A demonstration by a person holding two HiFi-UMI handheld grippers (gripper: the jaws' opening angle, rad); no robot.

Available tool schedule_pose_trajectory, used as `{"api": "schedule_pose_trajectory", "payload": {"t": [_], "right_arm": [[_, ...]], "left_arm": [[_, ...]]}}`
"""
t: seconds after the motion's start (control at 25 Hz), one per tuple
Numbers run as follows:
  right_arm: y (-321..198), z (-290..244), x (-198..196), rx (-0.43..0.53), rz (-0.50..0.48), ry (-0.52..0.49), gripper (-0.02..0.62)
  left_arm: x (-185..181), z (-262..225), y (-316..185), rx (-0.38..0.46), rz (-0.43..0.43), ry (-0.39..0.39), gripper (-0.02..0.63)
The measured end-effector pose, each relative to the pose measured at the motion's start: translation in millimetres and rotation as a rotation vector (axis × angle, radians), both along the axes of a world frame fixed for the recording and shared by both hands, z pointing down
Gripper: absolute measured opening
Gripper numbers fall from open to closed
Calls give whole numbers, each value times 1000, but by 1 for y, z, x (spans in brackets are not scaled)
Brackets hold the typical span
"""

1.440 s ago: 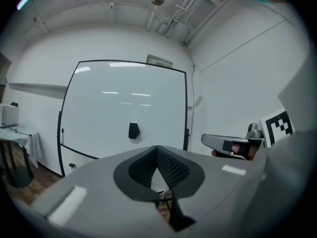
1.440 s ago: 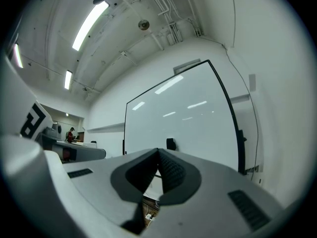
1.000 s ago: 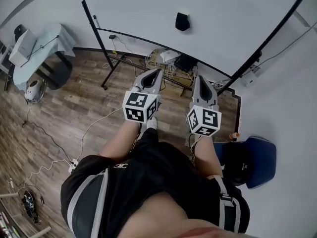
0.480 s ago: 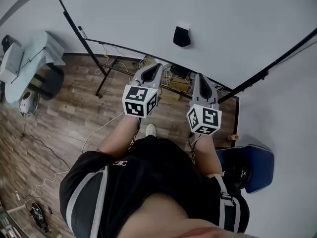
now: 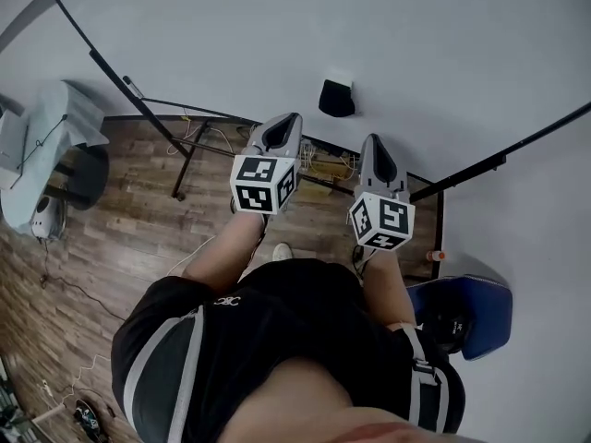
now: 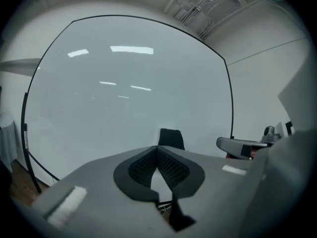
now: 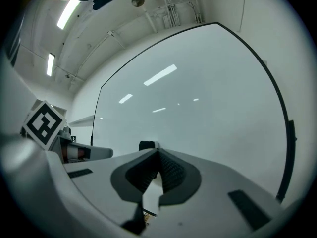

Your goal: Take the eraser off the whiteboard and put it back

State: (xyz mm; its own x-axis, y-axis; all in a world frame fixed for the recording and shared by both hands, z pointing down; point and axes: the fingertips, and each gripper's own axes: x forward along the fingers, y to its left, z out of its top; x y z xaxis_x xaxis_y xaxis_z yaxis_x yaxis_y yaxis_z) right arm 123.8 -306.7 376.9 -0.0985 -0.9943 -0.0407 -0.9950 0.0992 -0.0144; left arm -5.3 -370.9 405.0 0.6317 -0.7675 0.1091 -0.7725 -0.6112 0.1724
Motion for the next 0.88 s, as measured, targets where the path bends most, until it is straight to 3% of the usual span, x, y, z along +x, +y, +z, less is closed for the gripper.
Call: {"api": "schedule_pose_trajectory", "payload": {"t": [0.32, 0.36, 0.44, 0.48, 0.64, 0.88], "right_arm": [[-25, 2, 16, -10, -68, 3, 5], [-25, 1, 18, -7, -74, 5, 5], [-29, 3, 21, -13, -83, 2, 5], [-29, 5, 23, -19, -87, 0, 5], [-30, 6, 31, -17, -97, 12, 5], [-28, 7, 61, -15, -62, 2, 5]], "left_arm": [[34, -6, -14, 44, 32, 23, 14], [41, -8, -14, 56, 50, 16, 47], [53, -10, -15, 77, 81, -10, 196], [58, -10, -16, 85, 81, -27, 238], [63, -2, -28, 87, 36, -71, 256], [78, 11, -41, 65, 36, -150, 279]]}}
